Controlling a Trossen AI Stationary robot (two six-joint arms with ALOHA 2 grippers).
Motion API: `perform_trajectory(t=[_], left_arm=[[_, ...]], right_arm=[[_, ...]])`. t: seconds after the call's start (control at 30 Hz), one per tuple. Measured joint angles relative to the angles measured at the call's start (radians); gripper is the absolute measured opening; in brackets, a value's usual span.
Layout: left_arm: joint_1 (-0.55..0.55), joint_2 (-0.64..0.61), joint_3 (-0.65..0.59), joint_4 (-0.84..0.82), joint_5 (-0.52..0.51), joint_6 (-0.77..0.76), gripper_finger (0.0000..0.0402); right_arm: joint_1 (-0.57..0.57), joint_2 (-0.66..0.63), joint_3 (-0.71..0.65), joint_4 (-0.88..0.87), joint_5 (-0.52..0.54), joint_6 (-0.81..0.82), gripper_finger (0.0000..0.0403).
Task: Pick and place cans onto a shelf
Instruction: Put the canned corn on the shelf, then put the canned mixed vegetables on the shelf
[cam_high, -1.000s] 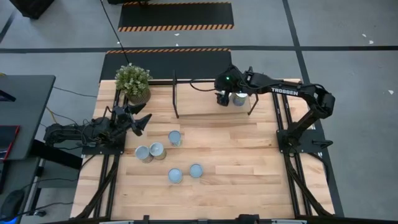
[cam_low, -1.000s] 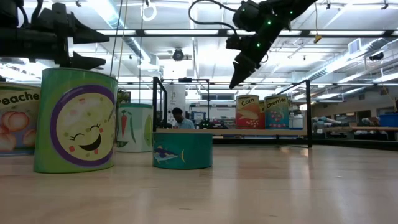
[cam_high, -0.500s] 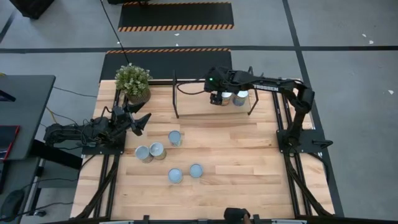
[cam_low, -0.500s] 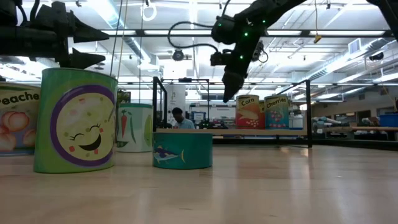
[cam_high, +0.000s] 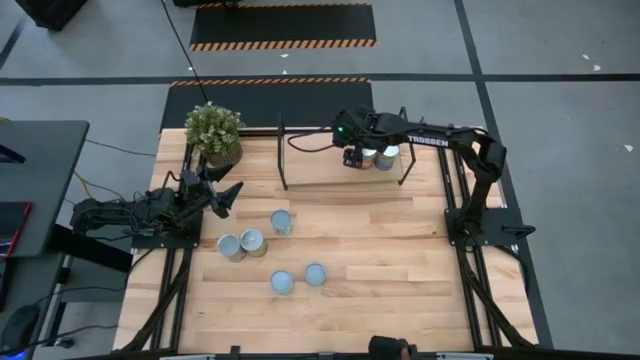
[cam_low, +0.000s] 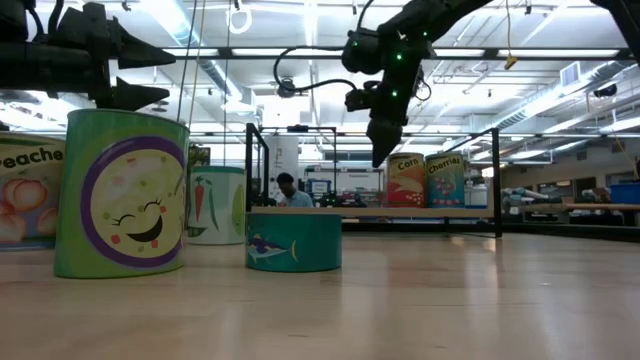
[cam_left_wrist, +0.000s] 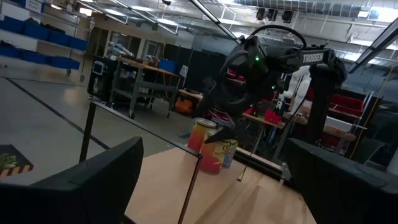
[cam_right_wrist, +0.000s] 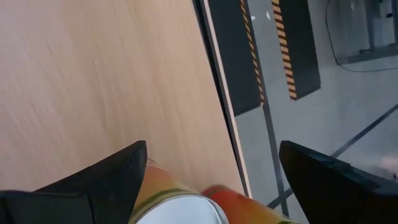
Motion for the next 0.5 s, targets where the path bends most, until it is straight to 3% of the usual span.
perform_trajectory(t=[0.17, 0.37, 0.5], left_arm=[[0.000, 0.000, 0.000, 0.000, 0.000, 0.000, 0.0396], [0.000, 0.000, 0.000, -0.006, 0.001, 0.002, 0.0396], [0.000, 0.000, 0.000, -0.009, 0.002, -0.006, 0.0396]], right_arm=[[0.070, -0.029, 0.000, 0.059, -0.007, -0.033, 0.0373], [0.219, -0.036, 0.000, 0.122, -0.249, -0.012, 0.0373], [0.315, -0.008, -0.002, 0.192, -0.332, 0.030, 0.0373]])
